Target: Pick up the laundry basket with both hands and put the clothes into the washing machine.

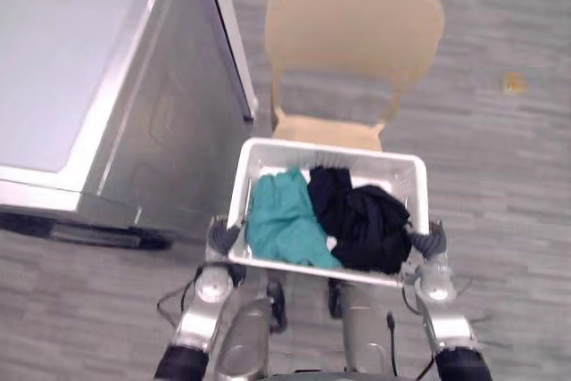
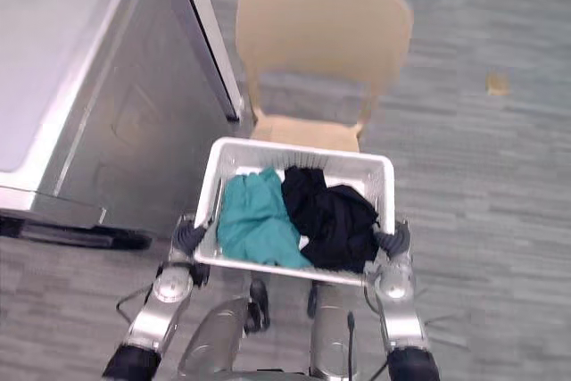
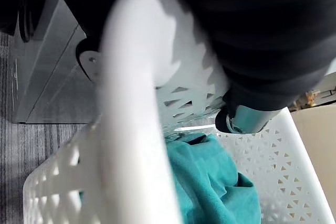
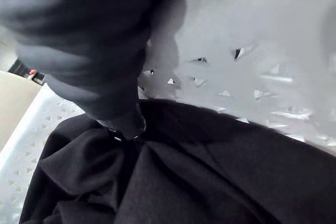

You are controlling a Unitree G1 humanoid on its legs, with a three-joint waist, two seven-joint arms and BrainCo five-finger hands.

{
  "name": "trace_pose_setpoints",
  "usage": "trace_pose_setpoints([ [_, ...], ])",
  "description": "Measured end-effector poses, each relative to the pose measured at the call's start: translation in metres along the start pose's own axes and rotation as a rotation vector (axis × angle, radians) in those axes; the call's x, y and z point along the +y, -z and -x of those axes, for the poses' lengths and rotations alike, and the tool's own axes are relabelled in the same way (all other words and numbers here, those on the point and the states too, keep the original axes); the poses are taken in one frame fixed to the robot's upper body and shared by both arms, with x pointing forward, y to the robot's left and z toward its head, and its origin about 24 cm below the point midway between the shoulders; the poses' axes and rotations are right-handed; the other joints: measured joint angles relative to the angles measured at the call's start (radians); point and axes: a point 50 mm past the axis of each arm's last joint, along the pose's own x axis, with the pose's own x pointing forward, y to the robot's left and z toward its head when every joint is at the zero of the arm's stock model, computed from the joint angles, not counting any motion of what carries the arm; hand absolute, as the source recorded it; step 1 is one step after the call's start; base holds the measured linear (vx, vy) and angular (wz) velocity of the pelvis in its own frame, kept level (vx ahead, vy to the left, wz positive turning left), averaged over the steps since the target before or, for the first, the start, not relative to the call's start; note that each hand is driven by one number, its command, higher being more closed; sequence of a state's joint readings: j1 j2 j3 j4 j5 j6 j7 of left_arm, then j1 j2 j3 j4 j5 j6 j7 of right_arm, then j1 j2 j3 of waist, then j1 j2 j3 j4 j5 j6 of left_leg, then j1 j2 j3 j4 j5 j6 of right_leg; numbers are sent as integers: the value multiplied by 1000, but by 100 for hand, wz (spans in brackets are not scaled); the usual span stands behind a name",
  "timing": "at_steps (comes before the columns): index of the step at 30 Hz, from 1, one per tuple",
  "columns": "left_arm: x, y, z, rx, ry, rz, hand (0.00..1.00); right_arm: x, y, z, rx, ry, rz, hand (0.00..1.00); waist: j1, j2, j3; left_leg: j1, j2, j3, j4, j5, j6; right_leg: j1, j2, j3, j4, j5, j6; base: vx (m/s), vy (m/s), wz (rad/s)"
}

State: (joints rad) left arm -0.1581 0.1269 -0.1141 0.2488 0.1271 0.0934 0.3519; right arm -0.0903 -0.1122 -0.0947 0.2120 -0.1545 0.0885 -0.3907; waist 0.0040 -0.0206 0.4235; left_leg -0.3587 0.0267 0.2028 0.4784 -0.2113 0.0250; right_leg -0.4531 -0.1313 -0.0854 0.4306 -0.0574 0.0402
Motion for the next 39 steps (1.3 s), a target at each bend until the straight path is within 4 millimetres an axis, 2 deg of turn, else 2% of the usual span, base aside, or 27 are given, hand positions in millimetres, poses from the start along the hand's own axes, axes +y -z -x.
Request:
trace_pose_setpoints([
  [1,0,-5,-4,-15,-7,2,0,1,-4,-2,-9,4,-15,100,7,2,7,-15,5,2,7,-6,-9,-13,5,1,-1,4,0,-164,16,-8],
  [2,1,-16,-13,-43,-36,10,0,3,-11,-6,-21,21,-47,0,16,3,22,-51,14,2,29,-9,-11,-39,10,1,1,10,1,-79,-3,-2],
  [4,6,-28,-23,-66,-80,30,0,8,-24,-11,-46,32,-95,0,14,8,29,-111,34,4,55,-23,2,-84,21,-14,3,22,-7,-115,-20,3],
  [8,14,-55,-42,-107,-181,123,0,17,-55,-22,-107,39,-192,0,22,10,84,-199,75,18,118,-44,0,-165,44,-16,40,28,-15,-140,-51,-9],
  [14,20,-81,-52,-181,-227,178,0,23,-79,-27,-162,49,-252,0,31,12,99,-261,111,24,155,-47,-3,-224,72,-15,55,41,-34,-56,-59,-14],
  [19,18,-83,-51,-180,-247,217,0,17,-85,-29,-194,79,-276,0,36,12,99,-258,114,24,147,-45,-6,-224,76,-16,53,41,-36,11,-28,-2],
  [22,17,-81,-49,-179,-250,253,0,6,-91,-25,-235,119,-306,0,36,12,99,-245,111,24,137,-43,-8,-213,75,-17,48,41,-37,39,-2,2],
  [29,27,-74,-28,-217,-290,346,0,-18,-114,-9,-427,139,-355,0,44,12,99,-161,99,22,90,-33,-22,-140,68,-24,35,28,-53,35,-12,5],
  [31,34,-64,-21,-203,-318,348,0,-23,-110,-4,-439,139,-344,0,48,13,99,-133,96,22,76,-32,-23,-119,66,-26,36,19,-55,34,-25,6],
  [33,38,-52,-12,-182,-322,345,0,-28,-98,3,-421,121,-325,0,63,14,98,-96,94,24,59,-31,-24,-88,66,-26,36,8,-53,61,-22,4],
  [35,37,-33,4,-135,-299,362,0,-31,-77,13,-370,80,-283,0,68,16,97,-43,88,21,35,-30,-27,-44,61,-33,36,-10,-55,92,-22,11],
  [37,37,-20,14,-99,-278,366,0,-31,-65,18,-333,53,-257,0,69,17,96,-11,79,18,11,-26,-33,-18,54,-37,37,-22,-51,80,-12,14],
  [39,31,1,29,-25,-222,380,0,-34,-48,25,-278,24,-219,0,71,27,80,30,72,16,-17,-23,-37,15,48,-45,35,-34,-53,81,-9,15],
])
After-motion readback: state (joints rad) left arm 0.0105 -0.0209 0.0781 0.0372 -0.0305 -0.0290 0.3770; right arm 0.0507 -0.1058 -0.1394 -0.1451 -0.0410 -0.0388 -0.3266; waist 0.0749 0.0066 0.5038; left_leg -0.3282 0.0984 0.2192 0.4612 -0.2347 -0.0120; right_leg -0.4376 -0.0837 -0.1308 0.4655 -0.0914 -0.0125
